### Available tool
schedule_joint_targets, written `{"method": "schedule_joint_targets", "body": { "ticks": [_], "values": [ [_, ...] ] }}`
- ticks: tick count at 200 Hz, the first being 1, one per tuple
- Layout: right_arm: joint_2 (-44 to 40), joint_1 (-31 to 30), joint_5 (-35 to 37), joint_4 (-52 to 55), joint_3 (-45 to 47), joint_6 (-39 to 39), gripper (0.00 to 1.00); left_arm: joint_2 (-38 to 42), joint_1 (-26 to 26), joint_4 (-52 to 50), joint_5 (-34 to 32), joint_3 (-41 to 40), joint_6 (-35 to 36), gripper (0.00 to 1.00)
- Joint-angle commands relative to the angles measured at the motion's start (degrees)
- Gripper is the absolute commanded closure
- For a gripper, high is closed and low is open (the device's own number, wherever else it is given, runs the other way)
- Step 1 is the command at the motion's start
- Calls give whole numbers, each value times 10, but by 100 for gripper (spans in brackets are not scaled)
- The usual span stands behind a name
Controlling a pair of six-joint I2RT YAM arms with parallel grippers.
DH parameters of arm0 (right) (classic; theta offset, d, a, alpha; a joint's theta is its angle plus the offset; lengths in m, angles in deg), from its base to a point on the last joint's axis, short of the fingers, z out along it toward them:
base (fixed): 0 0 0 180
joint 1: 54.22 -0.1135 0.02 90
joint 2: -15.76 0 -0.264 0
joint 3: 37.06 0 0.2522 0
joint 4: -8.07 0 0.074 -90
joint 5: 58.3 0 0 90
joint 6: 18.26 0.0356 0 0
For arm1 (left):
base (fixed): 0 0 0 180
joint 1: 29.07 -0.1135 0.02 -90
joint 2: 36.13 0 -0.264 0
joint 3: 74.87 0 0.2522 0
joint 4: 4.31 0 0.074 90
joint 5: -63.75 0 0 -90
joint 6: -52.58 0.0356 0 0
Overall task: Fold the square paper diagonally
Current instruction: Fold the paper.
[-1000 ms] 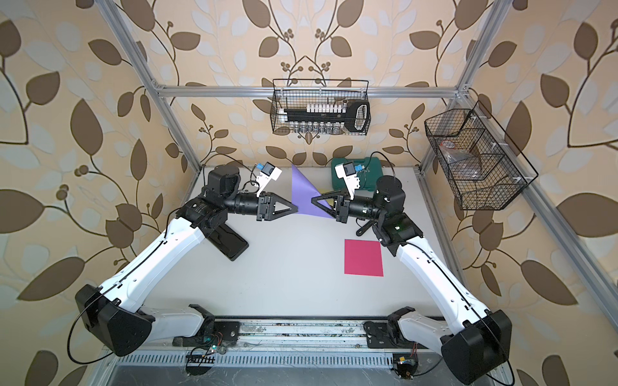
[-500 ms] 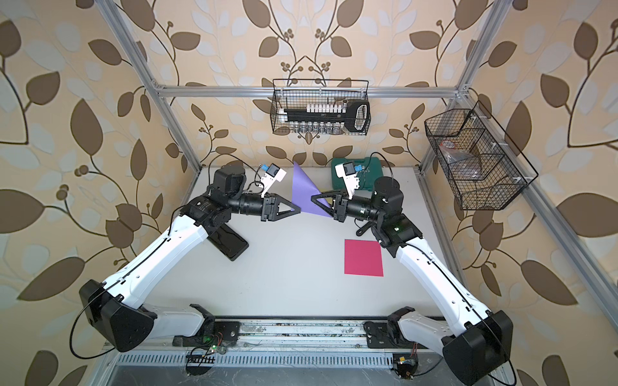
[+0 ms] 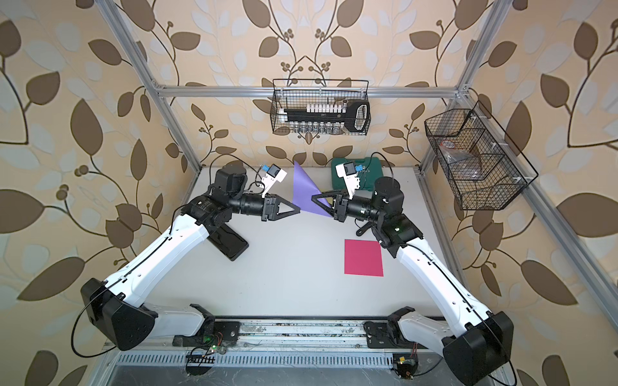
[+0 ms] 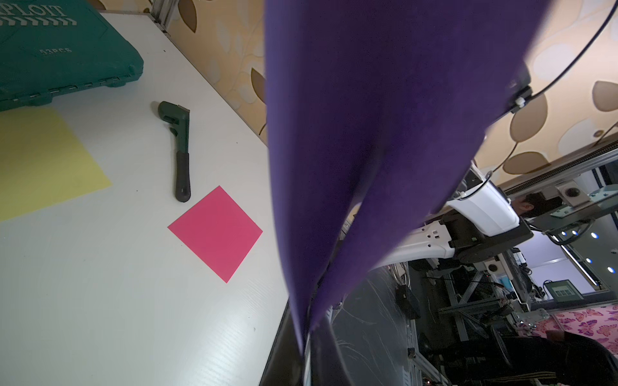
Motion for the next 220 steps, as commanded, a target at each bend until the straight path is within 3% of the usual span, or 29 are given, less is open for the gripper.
{"method": "schedule_joint_targets", "body": {
  "ticks": [1,27,58,75,116,143,165,191,220],
  "values": [
    [-5,-4,0,9,4,0,82,0,4,12,8,23,10,94],
    [-5,-4,-9,28,-3,-14,81,1,4,14,16,23,11,96],
    [-3,1,-30,80,-21,-52,67,3,4,16,31,22,17,100],
    [1,15,-70,100,-31,-64,63,2,3,3,43,26,31,100],
    [26,48,-192,126,-54,-75,63,-3,4,-28,69,36,61,100],
    [37,49,-223,133,-60,-77,58,-1,4,-22,70,35,64,100],
    [38,49,-218,131,-59,-70,61,-1,4,-26,71,37,72,100],
    [36,49,-218,129,-54,-69,75,1,4,-33,69,35,80,100],
    [32,49,-219,129,-51,-67,76,-1,3,-32,67,33,79,97]
  ]
}}
